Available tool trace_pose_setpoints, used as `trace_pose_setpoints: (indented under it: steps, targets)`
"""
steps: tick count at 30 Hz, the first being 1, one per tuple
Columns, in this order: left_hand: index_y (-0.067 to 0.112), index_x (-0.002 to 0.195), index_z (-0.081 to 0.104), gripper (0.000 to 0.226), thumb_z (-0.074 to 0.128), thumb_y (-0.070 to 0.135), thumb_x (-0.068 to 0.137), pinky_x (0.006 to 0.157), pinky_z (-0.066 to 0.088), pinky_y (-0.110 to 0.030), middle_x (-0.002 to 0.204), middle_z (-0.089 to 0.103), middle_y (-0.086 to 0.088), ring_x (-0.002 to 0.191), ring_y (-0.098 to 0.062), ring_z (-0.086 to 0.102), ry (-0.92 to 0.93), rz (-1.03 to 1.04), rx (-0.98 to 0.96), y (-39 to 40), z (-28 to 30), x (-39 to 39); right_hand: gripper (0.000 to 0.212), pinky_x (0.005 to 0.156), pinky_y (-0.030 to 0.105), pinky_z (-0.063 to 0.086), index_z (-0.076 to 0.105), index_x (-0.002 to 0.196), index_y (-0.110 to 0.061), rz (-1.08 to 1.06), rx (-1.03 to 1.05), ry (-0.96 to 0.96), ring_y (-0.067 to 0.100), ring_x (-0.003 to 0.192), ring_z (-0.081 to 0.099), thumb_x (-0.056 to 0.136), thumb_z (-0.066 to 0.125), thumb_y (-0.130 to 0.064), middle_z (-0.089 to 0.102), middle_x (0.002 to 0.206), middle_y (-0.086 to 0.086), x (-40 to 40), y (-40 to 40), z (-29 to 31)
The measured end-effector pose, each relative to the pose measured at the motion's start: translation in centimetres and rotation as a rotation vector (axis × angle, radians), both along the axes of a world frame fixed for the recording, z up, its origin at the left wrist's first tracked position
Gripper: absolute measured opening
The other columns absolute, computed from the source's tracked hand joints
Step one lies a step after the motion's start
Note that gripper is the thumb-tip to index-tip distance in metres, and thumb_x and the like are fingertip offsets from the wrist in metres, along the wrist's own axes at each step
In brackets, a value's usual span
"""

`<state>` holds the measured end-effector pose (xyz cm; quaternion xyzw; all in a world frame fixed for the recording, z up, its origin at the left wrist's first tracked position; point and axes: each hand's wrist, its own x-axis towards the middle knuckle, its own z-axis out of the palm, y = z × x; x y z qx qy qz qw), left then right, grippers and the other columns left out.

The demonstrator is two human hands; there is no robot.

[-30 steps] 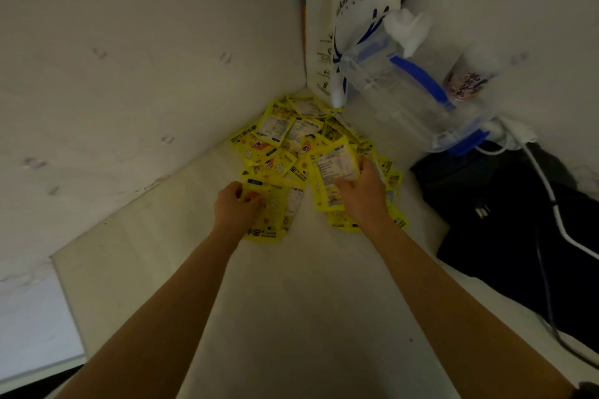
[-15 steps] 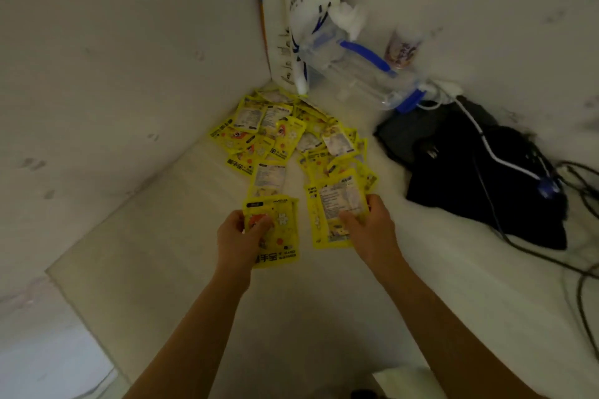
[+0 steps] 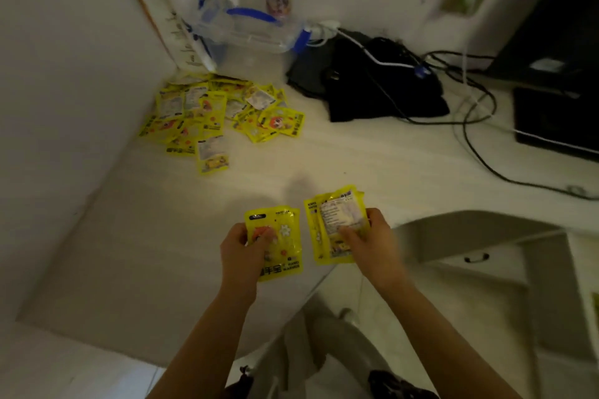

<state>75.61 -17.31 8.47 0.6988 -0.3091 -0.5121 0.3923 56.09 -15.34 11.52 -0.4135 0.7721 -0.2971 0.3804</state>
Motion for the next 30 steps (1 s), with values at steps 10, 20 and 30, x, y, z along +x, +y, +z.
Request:
trace_pose_setpoints:
  steps: [10,20,30]
  targets:
    - [0.013,0.084,0.065,0.009,0.071,0.009,0.079,0.068,0.058,-0.051,0.083,0.070,-0.010,0.072,-0.026,0.067,0.122,-0.348,0.047,4.3,-0.8,-10.4,0.027,0.069,0.029,0.046,0.053,0.107,-0.006,-0.322,-0.051,-0.047,0.022,0.085,0.061,0.083,0.065,-0.010,0.061,0.092,0.002,-8.4,11.4,0.8]
    - [0.014,0.094,0.064,0.013,0.070,0.014,0.082,0.078,0.055,-0.056,0.094,0.071,-0.011,0.085,-0.032,0.068,0.105,-0.603,0.072,16.2,-1.0,-25.9,0.028,0.077,0.038,0.053,0.054,0.109,-0.011,-0.624,-0.067,-0.078,0.022,0.091,0.064,0.084,0.066,-0.012,0.066,0.101,0.006,-20.9,27.7,-0.1]
    - [0.018,0.085,0.063,0.012,0.071,0.010,0.081,0.073,0.055,-0.047,0.083,0.070,-0.003,0.073,-0.021,0.065,0.111,-0.740,0.112,27.4,-1.7,-39.9,0.023,0.079,0.047,0.053,0.052,0.100,-0.017,-0.827,-0.021,-0.091,0.025,0.088,0.064,0.082,0.067,-0.014,0.065,0.095,0.004,-32.4,40.7,-0.9]
